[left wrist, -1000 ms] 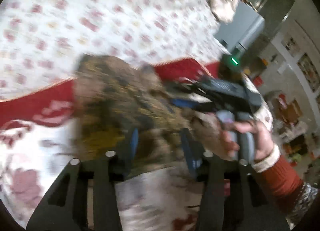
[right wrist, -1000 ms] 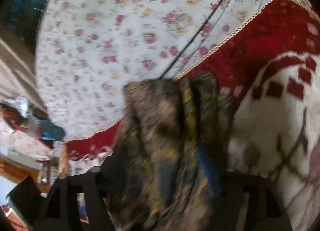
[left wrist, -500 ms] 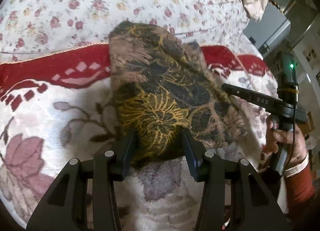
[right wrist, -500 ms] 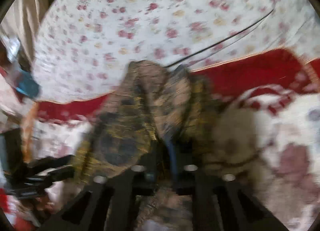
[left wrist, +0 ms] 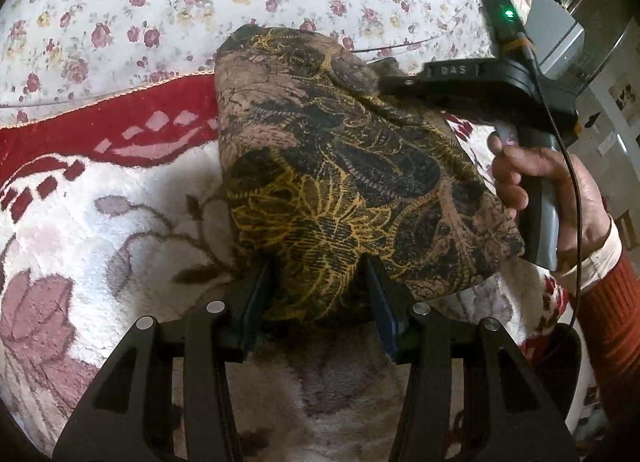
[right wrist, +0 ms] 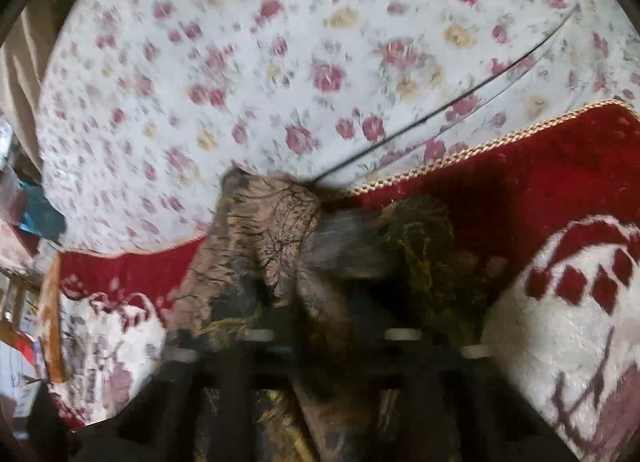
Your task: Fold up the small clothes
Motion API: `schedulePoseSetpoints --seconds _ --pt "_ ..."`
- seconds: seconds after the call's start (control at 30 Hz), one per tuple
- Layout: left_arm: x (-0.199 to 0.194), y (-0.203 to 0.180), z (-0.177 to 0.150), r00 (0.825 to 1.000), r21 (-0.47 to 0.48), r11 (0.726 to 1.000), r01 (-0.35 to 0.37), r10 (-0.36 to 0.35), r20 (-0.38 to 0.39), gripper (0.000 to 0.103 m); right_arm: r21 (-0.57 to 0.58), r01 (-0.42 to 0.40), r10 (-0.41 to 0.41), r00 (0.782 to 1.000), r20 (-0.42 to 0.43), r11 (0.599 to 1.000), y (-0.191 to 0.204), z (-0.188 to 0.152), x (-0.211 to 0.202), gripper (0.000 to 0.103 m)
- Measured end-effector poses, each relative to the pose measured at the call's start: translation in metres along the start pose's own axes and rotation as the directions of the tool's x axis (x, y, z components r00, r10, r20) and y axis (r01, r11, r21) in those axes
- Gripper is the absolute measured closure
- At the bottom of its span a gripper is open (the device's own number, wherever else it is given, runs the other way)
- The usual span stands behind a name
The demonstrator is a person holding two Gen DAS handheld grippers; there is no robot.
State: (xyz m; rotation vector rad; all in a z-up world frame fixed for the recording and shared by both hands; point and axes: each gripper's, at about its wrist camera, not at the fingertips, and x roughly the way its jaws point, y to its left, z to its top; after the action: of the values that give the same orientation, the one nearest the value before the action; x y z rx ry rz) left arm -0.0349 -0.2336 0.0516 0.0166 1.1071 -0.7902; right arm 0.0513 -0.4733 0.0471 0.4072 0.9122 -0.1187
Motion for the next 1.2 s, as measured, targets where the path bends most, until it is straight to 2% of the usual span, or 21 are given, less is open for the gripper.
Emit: schedulePoseSetpoints --seconds 0.1,0.2,0.23,0.3,0.4,0.43,0.47,0.53,0.57,0.63,0.7,0.73,0.77,0.83,0.87,0.9,0.93,1.0,1.1,1.13,1.2 --pt "0.001 0.0 0.001 1.0 -0.013 1.0 0.018 -0.018 0.0 0.051 -0.083 0.131 -0.125 0.99 0.072 0.988 -0.006 0.003 -0.017 0.097" --pt "0.005 0.001 0.003 1.0 -0.021 0.999 0.024 -0.024 -0.002 0.049 -0.007 0.178 -0.178 0.984 0.0 0.984 -0.035 -0.002 0.008 0.098" --pt "0.005 0.0 0.003 1.0 -0.021 1.0 0.022 -0.022 -0.002 0.049 0.007 0.174 -0.174 0.985 -0.023 0.985 -0.043 -0.005 0.016 0.097" --pt "0.003 0.0 0.002 1.0 -0.018 1.0 0.016 -0.016 -0.002 0.049 0.094 0.095 -0.095 0.995 -0.001 0.991 -0.053 -0.009 0.007 0.097" --pt "0.003 0.002 0.001 1.0 -0.024 1.0 0.016 -0.016 -0.004 0.048 0.156 -0.036 0.033 0.999 0.023 0.987 -0.052 -0.02 -0.032 0.093" --pt "0.003 0.002 0.002 1.0 -0.03 0.999 0.017 -0.017 -0.005 0.048 0.15 -0.062 0.06 0.998 0.021 0.987 -0.047 -0.025 -0.043 0.082" --pt "0.004 0.002 0.002 1.0 -0.033 0.999 0.016 -0.016 -0.006 0.048 0.136 -0.098 0.097 0.995 0.019 0.986 -0.04 -0.034 -0.056 0.061" --pt "0.004 0.001 0.002 1.0 -0.035 0.999 0.012 -0.012 -0.005 0.048 0.107 -0.15 0.15 0.989 0.014 0.983 -0.019 -0.054 -0.068 0.035" --pt "0.004 0.001 0.002 1.0 -0.034 0.999 0.009 -0.009 -0.003 0.048 0.093 -0.167 0.167 0.986 0.005 0.982 -0.011 -0.062 -0.071 0.034" --pt "0.004 0.0 0.001 1.0 -0.033 0.999 0.003 -0.003 0.001 0.048 0.065 -0.196 0.199 0.979 -0.041 0.978 0.002 -0.083 -0.07 0.035" --pt "0.002 0.001 0.001 1.0 -0.041 0.999 0.001 -0.001 0.001 0.048 0.027 -0.16 0.161 0.986 -0.036 0.987 0.007 -0.096 -0.068 0.065" --pt "-0.001 0.001 0.0 1.0 -0.051 0.999 0.004 -0.004 0.002 0.048 -0.01 -0.12 0.119 0.991 -0.054 0.993 0.007 -0.102 -0.064 0.09" --pt "-0.005 0.003 0.0 1.0 -0.062 0.998 0.01 -0.01 0.005 0.048 -0.018 -0.108 0.107 0.992 -0.062 0.994 0.006 -0.105 -0.066 0.097" --pt "-0.012 0.006 -0.001 1.0 -0.076 0.997 0.014 -0.013 0.017 0.048 -0.045 -0.074 0.072 0.996 -0.045 0.996 0.003 -0.112 -0.072 0.099" --pt "-0.014 0.007 -0.002 1.0 -0.08 0.997 0.011 -0.009 0.025 0.048 -0.081 -0.005 0.002 0.999 -0.037 0.997 0.002 -0.119 -0.073 0.101" --pt "-0.015 0.009 -0.001 1.0 -0.081 0.997 0.006 -0.004 0.03 0.048 -0.105 0.055 -0.061 0.997 -0.057 0.993 -0.005 -0.126 -0.068 0.103" --pt "-0.014 0.011 0.0 0.999 -0.088 0.996 0.002 0.001 0.032 0.048 -0.092 0.058 -0.066 0.995 -0.08 0.994 -0.013 -0.132 -0.063 0.103" --pt "-0.01 0.015 0.002 1.0 -0.115 0.993 0.004 -0.001 0.022 0.048 -0.015 0.005 -0.007 0.997 -0.083 1.0 -0.029 -0.138 -0.064 0.103" --pt "-0.01 0.016 0.001 1.0 -0.125 0.992 0.004 -0.001 0.023 0.048 0.037 -0.058 0.058 0.998 0.013 0.998 -0.032 -0.13 -0.088 0.103" --pt "-0.009 0.015 0.001 1.0 -0.115 0.993 -0.007 0.01 0.025 0.048 0.05 -0.076 0.074 0.997 0.038 0.996 -0.03 -0.125 -0.096 0.098" --pt "-0.009 0.012 0.001 0.999 -0.102 0.995 -0.023 0.026 0.025 0.048 0.054 -0.119 0.117 0.992 0.039 0.991 -0.023 -0.12 -0.1 0.074"
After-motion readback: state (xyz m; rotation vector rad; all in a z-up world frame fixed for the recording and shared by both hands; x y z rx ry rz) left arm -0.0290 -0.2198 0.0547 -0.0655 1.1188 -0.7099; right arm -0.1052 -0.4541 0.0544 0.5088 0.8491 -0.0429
